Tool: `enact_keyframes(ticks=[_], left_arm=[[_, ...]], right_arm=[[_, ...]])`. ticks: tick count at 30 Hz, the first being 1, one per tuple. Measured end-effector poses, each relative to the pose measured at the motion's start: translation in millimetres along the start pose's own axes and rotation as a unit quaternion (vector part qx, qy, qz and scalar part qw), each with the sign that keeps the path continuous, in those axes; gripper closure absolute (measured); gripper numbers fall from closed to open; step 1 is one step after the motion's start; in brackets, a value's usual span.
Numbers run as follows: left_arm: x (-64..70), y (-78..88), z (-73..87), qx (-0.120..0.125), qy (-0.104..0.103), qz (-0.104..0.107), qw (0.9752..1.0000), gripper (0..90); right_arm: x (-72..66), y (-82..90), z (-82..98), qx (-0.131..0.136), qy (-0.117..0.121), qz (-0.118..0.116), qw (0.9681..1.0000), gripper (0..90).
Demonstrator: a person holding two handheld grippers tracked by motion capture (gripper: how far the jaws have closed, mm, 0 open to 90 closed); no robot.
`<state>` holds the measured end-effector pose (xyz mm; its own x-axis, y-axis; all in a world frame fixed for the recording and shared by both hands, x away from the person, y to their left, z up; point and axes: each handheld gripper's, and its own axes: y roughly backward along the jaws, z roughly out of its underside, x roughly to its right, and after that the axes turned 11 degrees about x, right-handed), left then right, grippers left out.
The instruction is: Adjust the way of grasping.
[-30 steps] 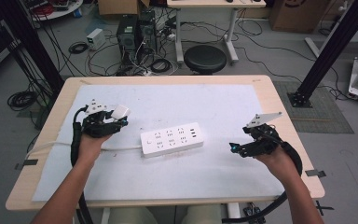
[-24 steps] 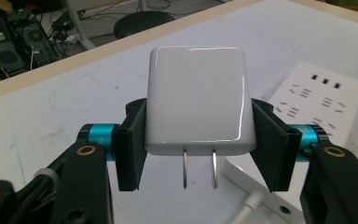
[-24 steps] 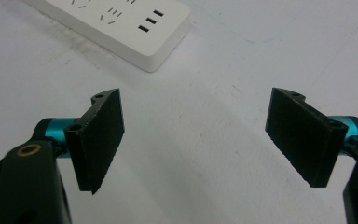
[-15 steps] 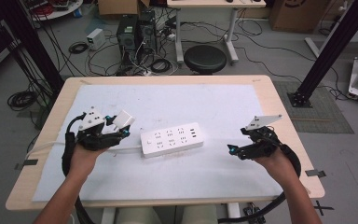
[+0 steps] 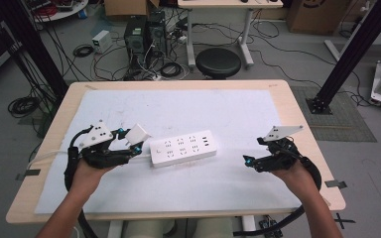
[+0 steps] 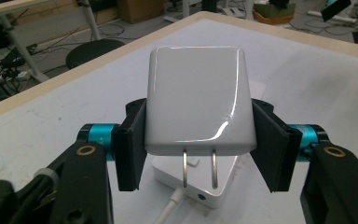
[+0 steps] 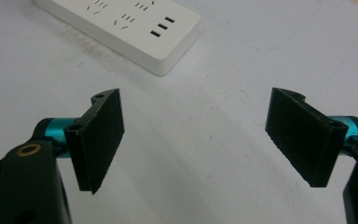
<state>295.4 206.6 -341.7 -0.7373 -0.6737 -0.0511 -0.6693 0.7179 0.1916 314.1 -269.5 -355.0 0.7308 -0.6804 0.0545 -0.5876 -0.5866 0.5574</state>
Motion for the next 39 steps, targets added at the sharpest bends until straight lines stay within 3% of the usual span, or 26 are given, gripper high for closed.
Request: enact_keyframes(ticks=[8, 14, 20, 25, 29, 31, 34, 35, 37, 39], left_arm=[[5.7, -8.0, 0.0, -0.011, -0.014, 0.037, 0.9991, 42.5], [9.3, -12.2, 3.3, -0.016, -0.025, 0.061, 0.9977, 42.6], [16.6, -14.7, 5.6, -0.017, -0.043, 0.085, 0.9953, 42.5], [21.7, -17.6, 5.5, -0.016, -0.057, 0.109, 0.9923, 42.5], [27.5, -21.4, 5.8, -0.015, -0.065, 0.123, 0.9902, 42.5], [30.5, -23.7, 6.2, -0.015, -0.069, 0.129, 0.9891, 42.5], [36.3, -28.6, 6.5, -0.024, -0.087, 0.143, 0.9855, 42.5], [36.3, -28.6, 6.5, -0.024, -0.087, 0.143, 0.9855, 42.5], [42.8, -35.1, 8.2, -0.033, -0.100, 0.153, 0.9826, 42.5], [43.4, -36.2, 8.4, -0.037, -0.104, 0.155, 0.9817, 42.5]], right_arm=[[-4.2, -7.9, 3.1, -0.002, -0.006, -0.007, 1.0000, 19.8], [-8.3, -11.1, 3.1, 0.000, -0.005, -0.008, 1.0000, 19.8], [-19.0, -20.6, -0.3, 0.005, -0.002, -0.024, 0.9997, 19.8], [-30.0, -25.7, -7.2, 0.011, 0.001, -0.032, 0.9994, 19.8], [-41.9, -29.9, -12.3, 0.015, -0.016, -0.061, 0.9979, 19.8], [-45.0, -30.7, -13.5, 0.015, -0.017, -0.067, 0.9975, 19.8], [-53.1, -32.2, -18.0, 0.019, -0.023, -0.083, 0.9961, 19.8], [-53.1, -32.2, -18.0, 0.019, -0.023, -0.083, 0.9961, 19.8], [-61.9, -30.8, -24.3, 0.036, -0.039, -0.104, 0.9931, 19.8], [-66.1, -30.6, -26.5, 0.047, -0.048, -0.118, 0.9908, 19.8]])
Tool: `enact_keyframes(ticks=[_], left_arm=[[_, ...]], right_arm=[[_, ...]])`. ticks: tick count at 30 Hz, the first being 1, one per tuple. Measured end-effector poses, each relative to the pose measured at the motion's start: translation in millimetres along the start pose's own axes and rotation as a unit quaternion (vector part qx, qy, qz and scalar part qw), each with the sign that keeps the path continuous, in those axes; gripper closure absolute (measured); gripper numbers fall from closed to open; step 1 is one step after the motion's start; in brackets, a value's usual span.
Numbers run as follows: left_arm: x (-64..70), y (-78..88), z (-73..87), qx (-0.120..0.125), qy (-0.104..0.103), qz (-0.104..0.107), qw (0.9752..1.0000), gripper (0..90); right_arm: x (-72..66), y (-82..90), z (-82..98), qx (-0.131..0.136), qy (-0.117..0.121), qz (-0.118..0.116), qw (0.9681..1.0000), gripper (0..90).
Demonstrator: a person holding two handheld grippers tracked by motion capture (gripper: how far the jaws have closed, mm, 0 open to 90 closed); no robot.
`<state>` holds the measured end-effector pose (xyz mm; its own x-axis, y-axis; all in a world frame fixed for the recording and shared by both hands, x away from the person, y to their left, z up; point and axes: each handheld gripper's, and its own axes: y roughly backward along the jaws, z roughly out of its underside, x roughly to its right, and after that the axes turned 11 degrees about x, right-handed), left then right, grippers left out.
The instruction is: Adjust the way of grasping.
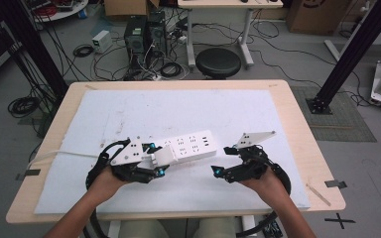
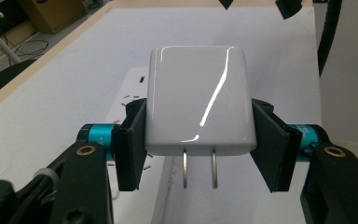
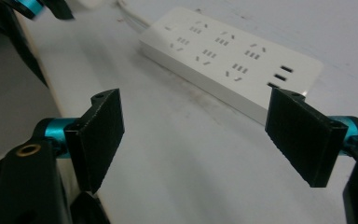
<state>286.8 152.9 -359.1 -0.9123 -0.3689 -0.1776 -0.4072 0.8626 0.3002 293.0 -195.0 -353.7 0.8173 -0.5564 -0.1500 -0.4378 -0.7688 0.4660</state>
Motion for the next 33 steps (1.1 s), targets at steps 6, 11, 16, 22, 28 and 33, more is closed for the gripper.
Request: enact_keyframes(ticks=[6, 11, 16, 22, 28, 33], left_arm=[[3.8, -6.6, -0.7, -0.008, -0.015, 0.005, 0.9998, 42.5], [8.2, -13.2, -1.5, -0.011, -0.031, 0.012, 0.9994, 42.5], [12.3, -21.9, -1.7, -0.007, -0.050, 0.019, 0.9986, 42.5], [16.0, -29.7, -2.3, -0.007, -0.057, 0.029, 0.9979, 42.5], [21.1, -39.5, -4.5, -0.003, -0.062, 0.043, 0.9971, 42.5], [24.9, -45.5, -6.6, -0.002, -0.070, 0.054, 0.9961, 42.5]], right_arm=[[-4.6, -4.9, -2.8, 0.010, -0.028, -0.029, 0.9991, 19.8], [-9.7, -15.2, -5.8, 0.004, -0.049, -0.050, 0.9975, 19.8], [-11.2, -22.2, -6.1, 0.004, -0.078, -0.071, 0.9944, 19.8], [-10.4, -28.4, -5.1, 0.003, -0.107, -0.086, 0.9906, 19.8], [-12.6, -35.7, -7.7, 0.002, -0.130, -0.101, 0.9864, 19.8], [-11.8, -42.9, -9.6, -0.004, -0.155, -0.121, 0.9805, 19.8]])
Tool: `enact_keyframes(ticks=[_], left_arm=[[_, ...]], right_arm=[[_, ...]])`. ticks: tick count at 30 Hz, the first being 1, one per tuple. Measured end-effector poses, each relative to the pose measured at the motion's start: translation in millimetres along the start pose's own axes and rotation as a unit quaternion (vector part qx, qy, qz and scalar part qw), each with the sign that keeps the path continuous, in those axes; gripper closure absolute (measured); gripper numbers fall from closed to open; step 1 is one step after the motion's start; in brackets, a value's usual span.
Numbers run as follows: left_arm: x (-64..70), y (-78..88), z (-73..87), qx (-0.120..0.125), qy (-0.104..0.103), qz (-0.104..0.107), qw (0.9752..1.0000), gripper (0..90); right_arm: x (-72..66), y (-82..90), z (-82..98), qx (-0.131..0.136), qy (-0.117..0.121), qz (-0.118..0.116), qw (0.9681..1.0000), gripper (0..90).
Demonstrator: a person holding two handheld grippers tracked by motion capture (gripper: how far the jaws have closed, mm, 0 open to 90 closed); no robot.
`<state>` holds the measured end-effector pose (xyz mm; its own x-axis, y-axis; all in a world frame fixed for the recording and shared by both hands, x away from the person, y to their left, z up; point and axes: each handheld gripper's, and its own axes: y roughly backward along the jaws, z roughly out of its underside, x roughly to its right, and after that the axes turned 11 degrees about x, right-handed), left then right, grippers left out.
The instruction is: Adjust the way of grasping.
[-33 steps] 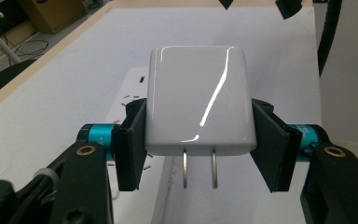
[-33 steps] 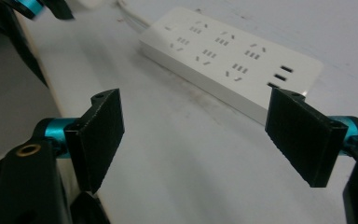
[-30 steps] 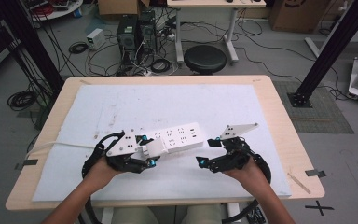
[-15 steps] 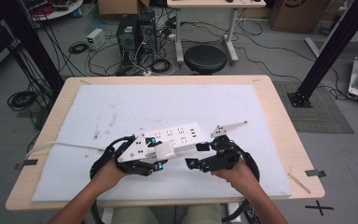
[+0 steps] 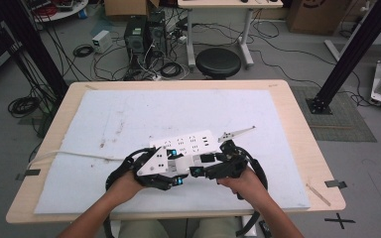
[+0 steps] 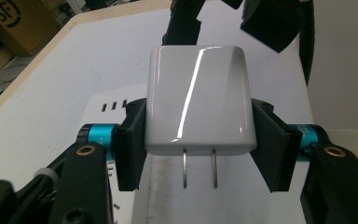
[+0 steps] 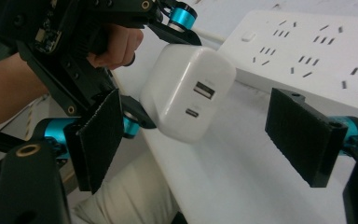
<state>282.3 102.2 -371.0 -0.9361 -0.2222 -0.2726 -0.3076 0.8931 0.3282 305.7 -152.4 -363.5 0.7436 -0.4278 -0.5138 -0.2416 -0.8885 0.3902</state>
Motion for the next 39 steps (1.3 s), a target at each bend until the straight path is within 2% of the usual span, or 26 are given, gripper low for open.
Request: enact_keyframes(ticks=[2, 5, 7, 12, 13, 16, 19, 20, 21, 23, 24, 26, 27, 29, 31, 33, 34, 35, 36, 38, 39], left_arm=[[0.6, -0.7, -0.5, 0.000, -0.006, 0.002, 1.0000, 42.5], [1.2, -1.0, -0.5, 0.000, -0.007, 0.005, 1.0000, 42.5], [1.2, -1.1, -0.5, 0.002, -0.007, 0.004, 1.0000, 42.5], [1.7, -1.2, -1.9, 0.006, -0.011, 0.010, 0.9999, 42.5], [1.8, -1.2, -2.3, 0.005, -0.014, 0.011, 0.9998, 42.5], [2.3, -1.9, -2.3, 0.005, -0.016, 0.014, 0.9998, 42.5], [3.5, -3.0, -2.0, 0.003, -0.022, 0.016, 0.9996, 42.5], [4.0, -3.6, -1.7, 0.005, -0.026, 0.017, 0.9995, 42.5], [4.5, -3.7, -1.8, 0.001, -0.029, 0.016, 0.9994, 42.5], [4.8, -4.0, -0.9, -0.001, -0.035, 0.017, 0.9992, 42.5], [4.9, -4.1, -0.6, -0.001, -0.037, 0.017, 0.9992, 42.5], [5.6, -5.5, -0.5, -0.007, -0.035, 0.013, 0.9993, 42.3], [5.5, -6.5, -0.2, -0.009, -0.027, 0.012, 0.9995, 42.0], [3.7, -7.9, 1.4, -0.010, 0.002, 0.009, 0.9999, 39.8], [-0.3, -7.8, 3.9, -0.010, 0.040, 0.001, 0.9992, 30.3], [-4.8, -4.2, 8.0, -0.005, 0.070, -0.006, 0.9975, 27.0], [-6.8, -2.1, 10.7, -0.006, 0.085, -0.011, 0.9963, 25.6], [-8.5, 0.1, 13.9, -0.003, 0.098, -0.016, 0.9950, 25.1], [-9.9, 3.1, 17.1, 0.001, 0.111, -0.022, 0.9935, 25.1], [-12.2, 9.1, 23.4, 0.017, 0.140, -0.036, 0.9894, 25.1], [-13.4, 12.1, 26.3, 0.024, 0.153, -0.044, 0.9870, 25.1]], right_arm=[[1.7, -3.7, -0.6, -0.001, -0.015, -0.009, 0.9998, 19.8], [3.1, -5.8, -1.0, -0.001, -0.022, -0.016, 0.9996, 19.8], [3.7, -9.5, -1.3, -0.010, -0.036, -0.017, 0.9992, 19.8], [6.6, -15.5, -0.1, -0.017, -0.047, -0.025, 0.9984, 21.3], [9.1, -17.2, 0.5, -0.017, -0.056, -0.034, 0.9977, 25.2], [11.1, -18.8, 0.8, -0.017, -0.065, -0.043, 0.9968, 28.1], [14.2, -20.2, 1.2, -0.026, -0.082, -0.068, 0.9939, 41.5], [16.3, -21.7, 2.0, -0.030, -0.089, -0.081, 0.9923, 49.0], [16.3, -21.7, 2.0, -0.030, -0.089, -0.081, 0.9923, 49.0], [20.8, -22.4, 2.9, -0.032, -0.113, -0.094, 0.9886, 56.1], [20.8, -22.4, 2.9, -0.032, -0.113, -0.094, 0.9886, 56.1], [24.0, -22.7, 3.3, -0.034, -0.123, -0.101, 0.9866, 57.6], [23.8, -22.3, 2.7, -0.037, -0.128, -0.098, 0.9862, 58.7], [24.4, -22.0, 2.6, -0.035, -0.125, -0.098, 0.9867, 61.9], [24.5, -20.6, 2.5, -0.033, -0.114, -0.091, 0.9887, 62.7], [25.5, -17.2, 2.7, -0.029, -0.096, -0.077, 0.9920, 63.1], [26.3, -15.0, 2.9, -0.026, -0.089, -0.070, 0.9932, 63.2], [27.4, -9.3, 3.1, -0.020, -0.073, -0.049, 0.9960, 63.3], [28.5, -5.9, 3.2, -0.016, -0.064, -0.035, 0.9972, 63.3], [30.2, -2.4, 3.1, -0.010, -0.056, -0.027, 0.9980, 63.3], [32.3, 5.1, 2.0, 0.003, -0.034, -0.007, 0.9994, 63.3]])
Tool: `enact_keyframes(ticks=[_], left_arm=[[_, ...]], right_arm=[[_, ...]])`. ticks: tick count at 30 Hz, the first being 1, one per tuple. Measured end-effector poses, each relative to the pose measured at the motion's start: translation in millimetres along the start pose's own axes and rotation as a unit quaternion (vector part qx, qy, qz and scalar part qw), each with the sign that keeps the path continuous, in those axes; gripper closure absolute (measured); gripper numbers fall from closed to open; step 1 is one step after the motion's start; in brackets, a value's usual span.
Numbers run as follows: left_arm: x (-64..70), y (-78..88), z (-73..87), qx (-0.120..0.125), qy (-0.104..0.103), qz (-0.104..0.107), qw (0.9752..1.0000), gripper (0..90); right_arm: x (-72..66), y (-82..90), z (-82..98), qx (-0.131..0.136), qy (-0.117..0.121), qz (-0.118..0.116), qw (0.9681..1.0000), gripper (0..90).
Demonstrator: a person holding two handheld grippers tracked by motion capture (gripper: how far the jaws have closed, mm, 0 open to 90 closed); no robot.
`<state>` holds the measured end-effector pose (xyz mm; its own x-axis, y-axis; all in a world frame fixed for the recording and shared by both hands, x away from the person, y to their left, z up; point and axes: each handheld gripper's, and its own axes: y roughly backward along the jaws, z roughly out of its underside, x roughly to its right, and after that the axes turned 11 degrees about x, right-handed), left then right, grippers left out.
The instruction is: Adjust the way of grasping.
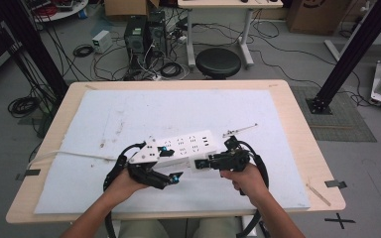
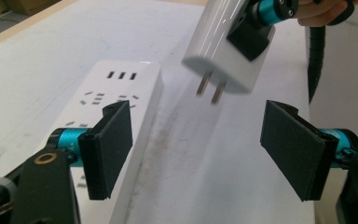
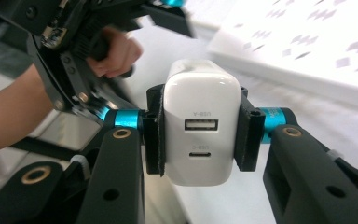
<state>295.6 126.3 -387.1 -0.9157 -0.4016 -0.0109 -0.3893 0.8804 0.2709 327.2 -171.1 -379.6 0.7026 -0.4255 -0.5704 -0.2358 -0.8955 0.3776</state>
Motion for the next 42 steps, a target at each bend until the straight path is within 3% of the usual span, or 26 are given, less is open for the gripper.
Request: enact_keyframes(ticks=[2, 6, 11, 16, 20, 24, 26, 27, 29, 30, 31, 35, 40, 42], left_arm=[[-5.8, 6.5, 2.7, 0.007, 0.016, -0.018, 0.9997, 25.1], [-16.4, 19.6, 4.1, 0.023, 0.035, -0.054, 0.9977, 25.1], [-27.7, 34.6, 5.3, 0.040, 0.058, -0.085, 0.9939, 24.6], [-34.0, 44.3, 7.0, 0.038, 0.068, -0.113, 0.9905, 24.2], [-39.0, 50.3, 7.1, 0.044, 0.074, -0.126, 0.9882, 24.2], [-42.5, 56.6, 7.1, 0.049, 0.078, -0.140, 0.9858, 24.2], [-44.3, 59.8, 7.5, 0.051, 0.079, -0.146, 0.9848, 24.2], [-45.0, 61.3, 7.7, 0.050, 0.079, -0.148, 0.9846, 24.2], [-45.0, 64.2, 7.7, 0.049, 0.080, -0.154, 0.9836, 24.2], [-45.0, 64.2, 7.7, 0.049, 0.080, -0.154, 0.9836, 24.2], [-43.0, 69.3, 6.8, 0.046, 0.080, -0.159, 0.9829, 24.2], [-41.5, 74.1, 6.1, 0.046, 0.079, -0.163, 0.9823, 24.2], [-45.7, 82.3, 7.9, 0.049, 0.082, -0.177, 0.9796, 24.2], [-47.1, 83.7, 9.0, 0.050, 0.083, -0.180, 0.9789, 24.2]], right_arm=[[0.0, 3.6, -1.1, 0.000, 0.008, 0.012, 0.9999, 63.3], [1.7, 12.7, -6.8, -0.018, 0.068, 0.072, 0.9949, 63.3], [7.9, 21.9, -14.6, -0.045, 0.105, 0.103, 0.9881, 63.3], [9.3, 32.3, -21.2, -0.058, 0.143, 0.125, 0.9800, 63.3], [8.5, 38.0, -27.4, -0.077, 0.178, 0.148, 0.9697, 63.3], [5.6, 40.3, -31.7, -0.109, 0.215, 0.177, 0.9543, 63.3], [5.8, 42.7, -34.4, -0.123, 0.239, 0.180, 0.9461, 63.3], [5.8, 42.7, -34.4, -0.123, 0.239, 0.180, 0.9461, 63.3], [6.3, 44.3, -36.6, -0.134, 0.257, 0.186, 0.9389, 63.3], [6.3, 44.3, -36.6, -0.134, 0.257, 0.186, 0.9389, 63.3], [6.7, 46.4, -39.7, -0.145, 0.265, 0.187, 0.9349, 63.3], [8.8, 48.0, -41.6, -0.147, 0.263, 0.182, 0.9360, 63.2], [16.9, 49.3, -42.9, -0.149, 0.254, 0.189, 0.9369, 63.1], [19.3, 49.5, -43.4, -0.156, 0.248, 0.181, 0.9389, 63.1]])
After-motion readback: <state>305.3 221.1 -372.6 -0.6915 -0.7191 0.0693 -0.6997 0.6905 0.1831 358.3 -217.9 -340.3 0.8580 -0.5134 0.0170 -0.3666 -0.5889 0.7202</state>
